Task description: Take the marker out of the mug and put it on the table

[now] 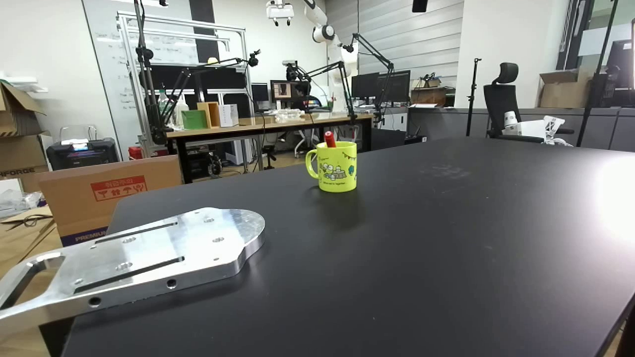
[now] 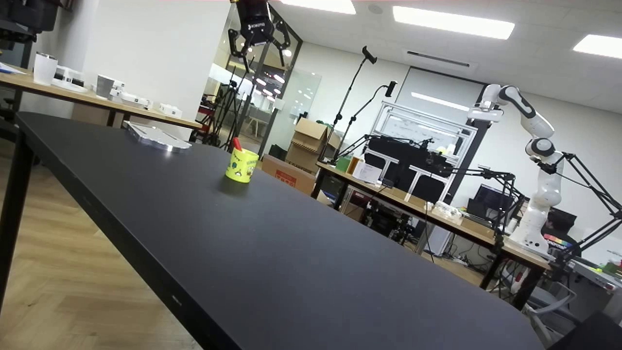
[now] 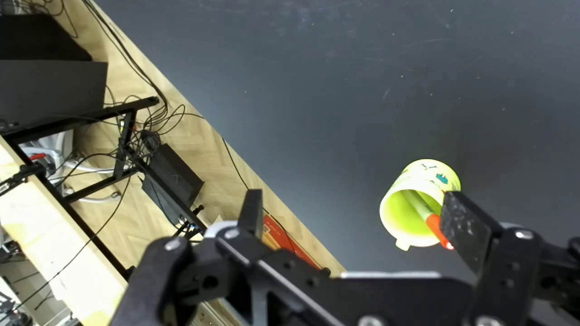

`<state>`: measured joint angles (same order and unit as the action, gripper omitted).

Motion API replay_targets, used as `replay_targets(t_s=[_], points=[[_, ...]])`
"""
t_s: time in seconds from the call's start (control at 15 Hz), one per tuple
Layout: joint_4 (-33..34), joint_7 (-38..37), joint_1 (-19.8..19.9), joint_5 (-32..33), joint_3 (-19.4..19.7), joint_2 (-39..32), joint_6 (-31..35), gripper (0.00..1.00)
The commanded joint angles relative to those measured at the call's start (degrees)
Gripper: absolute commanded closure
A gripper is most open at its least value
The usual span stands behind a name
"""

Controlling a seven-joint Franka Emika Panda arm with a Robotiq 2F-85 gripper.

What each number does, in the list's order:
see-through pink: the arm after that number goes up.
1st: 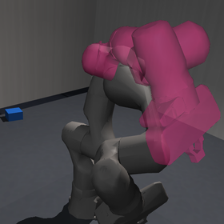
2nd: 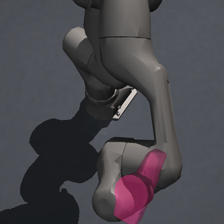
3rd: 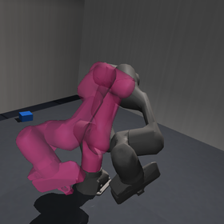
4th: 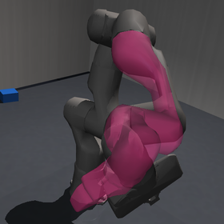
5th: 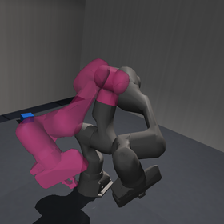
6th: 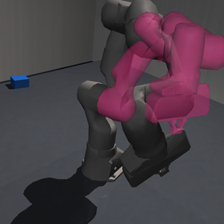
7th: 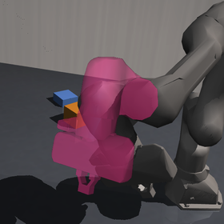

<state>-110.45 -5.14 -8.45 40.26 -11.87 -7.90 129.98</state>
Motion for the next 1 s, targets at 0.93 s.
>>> replay_targets(t_s=[0.93], points=[[39.44, 19.76, -9.16, -6.28, 3.74, -37.81, -3.82, 0.00]])
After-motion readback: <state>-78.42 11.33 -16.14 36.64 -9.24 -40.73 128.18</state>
